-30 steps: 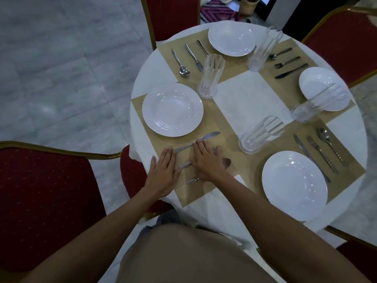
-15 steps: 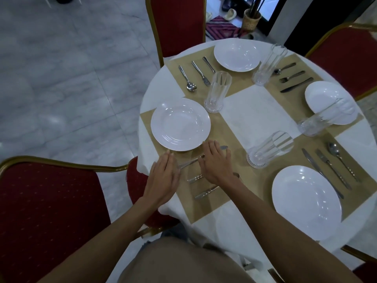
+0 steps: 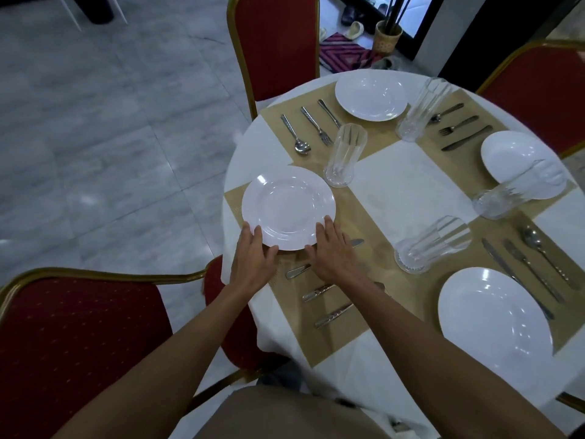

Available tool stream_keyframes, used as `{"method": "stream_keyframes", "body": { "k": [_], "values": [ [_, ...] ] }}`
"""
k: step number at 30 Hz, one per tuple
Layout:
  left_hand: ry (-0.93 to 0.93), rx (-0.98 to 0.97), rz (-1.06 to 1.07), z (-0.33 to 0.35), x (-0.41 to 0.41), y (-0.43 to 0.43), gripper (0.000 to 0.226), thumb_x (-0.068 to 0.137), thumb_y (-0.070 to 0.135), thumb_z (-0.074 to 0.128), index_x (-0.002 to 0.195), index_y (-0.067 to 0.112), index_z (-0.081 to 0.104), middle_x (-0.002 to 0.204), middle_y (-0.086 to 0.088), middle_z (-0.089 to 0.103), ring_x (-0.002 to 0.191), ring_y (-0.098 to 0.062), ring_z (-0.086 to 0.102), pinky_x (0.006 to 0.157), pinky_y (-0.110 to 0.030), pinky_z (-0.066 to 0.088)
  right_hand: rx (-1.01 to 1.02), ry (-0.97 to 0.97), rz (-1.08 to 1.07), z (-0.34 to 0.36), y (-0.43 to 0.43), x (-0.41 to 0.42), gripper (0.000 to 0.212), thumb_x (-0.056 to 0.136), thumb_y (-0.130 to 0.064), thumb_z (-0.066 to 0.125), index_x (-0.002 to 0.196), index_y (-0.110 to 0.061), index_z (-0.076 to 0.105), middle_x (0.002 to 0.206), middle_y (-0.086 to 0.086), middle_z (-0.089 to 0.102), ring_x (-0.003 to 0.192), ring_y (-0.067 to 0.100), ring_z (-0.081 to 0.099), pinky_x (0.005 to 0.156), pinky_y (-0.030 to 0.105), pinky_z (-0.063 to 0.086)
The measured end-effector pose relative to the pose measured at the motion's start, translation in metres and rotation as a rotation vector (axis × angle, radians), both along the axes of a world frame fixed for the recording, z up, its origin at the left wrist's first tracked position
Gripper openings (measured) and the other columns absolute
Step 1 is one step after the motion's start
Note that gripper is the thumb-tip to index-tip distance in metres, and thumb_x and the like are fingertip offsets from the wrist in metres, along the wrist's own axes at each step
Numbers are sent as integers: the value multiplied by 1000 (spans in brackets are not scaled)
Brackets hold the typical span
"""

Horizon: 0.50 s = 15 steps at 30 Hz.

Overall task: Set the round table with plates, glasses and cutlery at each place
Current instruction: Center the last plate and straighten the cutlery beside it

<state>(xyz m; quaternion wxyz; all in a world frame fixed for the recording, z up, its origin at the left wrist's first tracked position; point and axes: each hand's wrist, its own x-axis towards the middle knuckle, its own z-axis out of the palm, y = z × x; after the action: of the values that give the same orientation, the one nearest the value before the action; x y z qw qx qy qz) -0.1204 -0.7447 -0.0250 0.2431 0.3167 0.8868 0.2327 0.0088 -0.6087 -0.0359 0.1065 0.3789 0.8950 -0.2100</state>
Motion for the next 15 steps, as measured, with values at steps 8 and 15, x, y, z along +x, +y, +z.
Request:
{"method": "stream_keyframes", "body": {
  "k": [8, 15],
  "values": [
    [-35, 42, -26, -3, 1, -2, 71, 100, 38, 51, 156, 12, 17, 165, -10, 4, 152, -25, 9, 121, -41, 23, -37, 25, -9, 5, 4, 1, 64, 105, -39, 34, 156, -6, 12, 166, 14, -1, 153, 29, 0, 123, 44, 13],
    [60, 211, 104, -15, 21, -31, 35, 93, 28, 62, 126, 15, 56, 130, -7, 47, 117, -16, 44, 84, -19, 35, 83, 80, -107, 14, -14, 30, 55, 104, -36, 30, 154, -15, 24, 164, 5, 17, 152, 23, 12, 119, 54, 13]
  ]
}}
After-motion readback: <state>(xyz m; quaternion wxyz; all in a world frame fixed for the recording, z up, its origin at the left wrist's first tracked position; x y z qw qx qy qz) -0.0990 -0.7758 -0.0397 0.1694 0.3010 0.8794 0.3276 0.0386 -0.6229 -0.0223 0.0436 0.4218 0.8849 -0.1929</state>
